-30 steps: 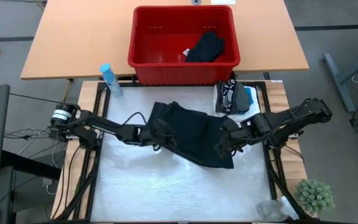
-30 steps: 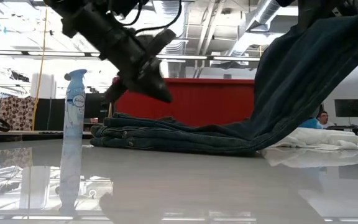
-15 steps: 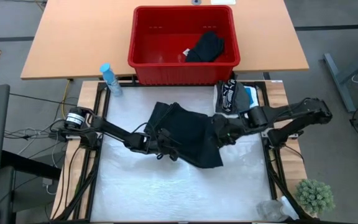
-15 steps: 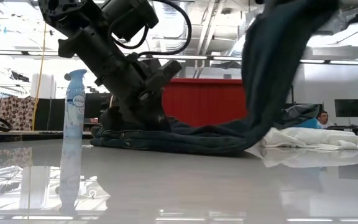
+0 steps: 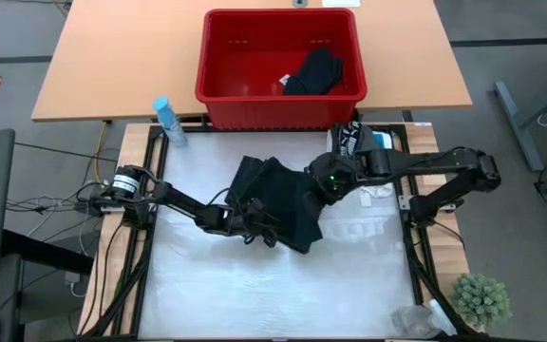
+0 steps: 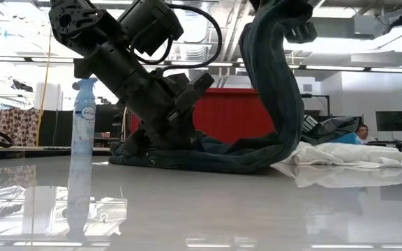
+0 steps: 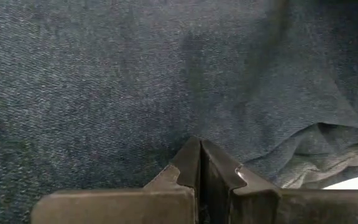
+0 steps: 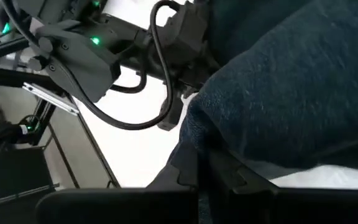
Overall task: Fold laundry
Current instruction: Fold the blue pants
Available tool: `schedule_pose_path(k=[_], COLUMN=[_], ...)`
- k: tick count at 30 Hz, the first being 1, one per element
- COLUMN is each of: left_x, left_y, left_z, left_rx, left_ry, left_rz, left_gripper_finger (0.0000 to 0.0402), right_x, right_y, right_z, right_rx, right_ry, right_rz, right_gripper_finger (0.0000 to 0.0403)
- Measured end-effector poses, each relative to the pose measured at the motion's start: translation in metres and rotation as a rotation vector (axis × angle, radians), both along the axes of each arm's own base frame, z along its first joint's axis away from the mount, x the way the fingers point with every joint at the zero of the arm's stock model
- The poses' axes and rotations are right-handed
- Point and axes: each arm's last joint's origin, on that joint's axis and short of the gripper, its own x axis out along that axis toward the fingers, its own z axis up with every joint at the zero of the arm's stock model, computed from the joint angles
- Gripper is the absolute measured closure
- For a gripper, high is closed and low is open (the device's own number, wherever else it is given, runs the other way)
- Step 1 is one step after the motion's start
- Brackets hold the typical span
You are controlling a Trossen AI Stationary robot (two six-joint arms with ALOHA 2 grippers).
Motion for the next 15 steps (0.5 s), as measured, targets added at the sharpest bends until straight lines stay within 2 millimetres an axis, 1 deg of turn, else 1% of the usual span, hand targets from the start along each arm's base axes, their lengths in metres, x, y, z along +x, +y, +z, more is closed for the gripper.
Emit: schedule_pose_path(k=[2, 5, 10, 12, 15], left_x=[0.003, 0.009, 0.023, 0.033, 0.045], left_y=[-0.001, -0.002, -0.005, -0.007, -0.011], left_z=[-0.002, -0.006, -0.002, -0.003, -0.004], left_rx=[-0.019, -0.029, 0.005, 0.002, -0.009], left_ry=[-0.008, -0.003, -0.019, -0.035, -0.042], left_rz=[-0.019, -0.039, -0.086, -0.113, -0.192], left_gripper_finger=[0.0401, 0.0401, 0.0402, 0.0401, 0.0402], right_x=[0.005, 0.013, 0.022, 0.023, 0.024], right_y=[-0.005, -0.013, -0.020, -0.023, -0.028], right_z=[0.000, -0.004, 0.005, 0.008, 0.015], right_rx=[0.003, 0.001, -0.033, -0.052, -0.072], right_ry=[-0.032, -0.035, -0.067, -0.064, -0.076], right_rz=[0.017, 0.040, 0.076, 0.091, 0.101], right_gripper_finger=[0.0373, 0.0373, 0.0373, 0.0373, 0.0373])
